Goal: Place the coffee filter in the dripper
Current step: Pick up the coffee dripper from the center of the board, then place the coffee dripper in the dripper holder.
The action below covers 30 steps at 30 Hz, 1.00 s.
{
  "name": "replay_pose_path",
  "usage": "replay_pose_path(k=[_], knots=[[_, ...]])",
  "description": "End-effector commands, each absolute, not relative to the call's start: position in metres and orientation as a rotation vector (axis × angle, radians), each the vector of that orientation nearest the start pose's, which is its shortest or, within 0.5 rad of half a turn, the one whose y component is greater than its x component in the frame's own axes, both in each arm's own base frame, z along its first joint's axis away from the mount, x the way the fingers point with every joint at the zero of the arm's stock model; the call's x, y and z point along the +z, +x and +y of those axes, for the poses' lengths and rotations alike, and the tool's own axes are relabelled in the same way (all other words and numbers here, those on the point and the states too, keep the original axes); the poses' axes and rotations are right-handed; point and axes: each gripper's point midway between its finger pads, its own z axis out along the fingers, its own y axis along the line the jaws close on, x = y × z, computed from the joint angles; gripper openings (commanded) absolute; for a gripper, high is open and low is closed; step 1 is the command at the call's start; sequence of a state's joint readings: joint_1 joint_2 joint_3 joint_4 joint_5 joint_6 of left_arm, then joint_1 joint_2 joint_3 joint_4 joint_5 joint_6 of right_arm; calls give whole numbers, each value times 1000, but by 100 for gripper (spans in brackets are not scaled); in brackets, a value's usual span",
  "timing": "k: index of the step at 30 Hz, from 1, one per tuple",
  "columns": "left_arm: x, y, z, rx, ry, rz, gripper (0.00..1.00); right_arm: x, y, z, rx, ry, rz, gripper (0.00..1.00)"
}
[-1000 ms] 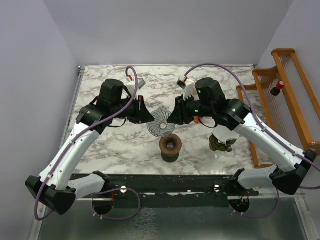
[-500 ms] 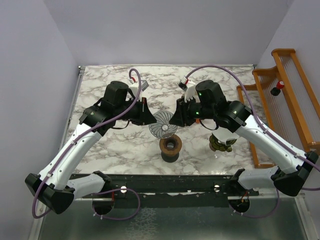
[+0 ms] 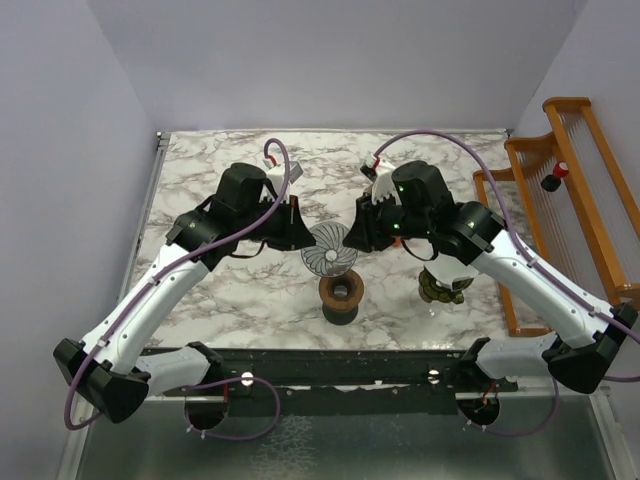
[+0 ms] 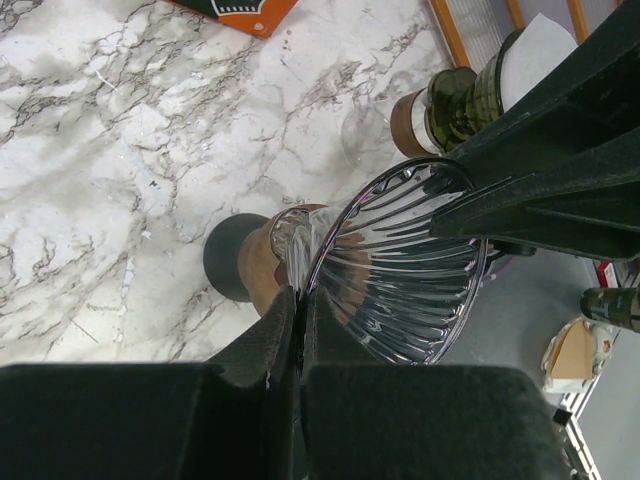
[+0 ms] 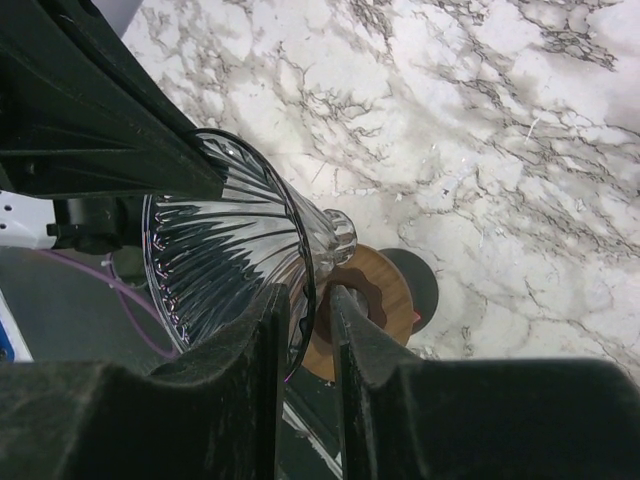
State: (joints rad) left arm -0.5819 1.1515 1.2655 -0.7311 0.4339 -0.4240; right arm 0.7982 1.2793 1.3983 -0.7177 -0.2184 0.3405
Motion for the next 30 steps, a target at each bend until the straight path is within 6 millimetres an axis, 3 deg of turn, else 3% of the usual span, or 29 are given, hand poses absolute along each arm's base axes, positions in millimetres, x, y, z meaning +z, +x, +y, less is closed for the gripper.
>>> replay_pose_path(k=[1,5,10,21,30], knots=[[282,217,-247,-996,422,2257,0,279,211,281,809,-641,2226,28],[281,218,-247,-992,418,2260,0,276,211,280,801,-643,2237,24],[281,217,-249,-1000,421,2263,0,275,209,281,811,-653,2246,1],[277,196,-260,-1049,460,2289,0,273,198,275,817,-669,2290,1],[262,174,-265,-1100,479,2360,0,263,175,263,839,-683,2371,1]])
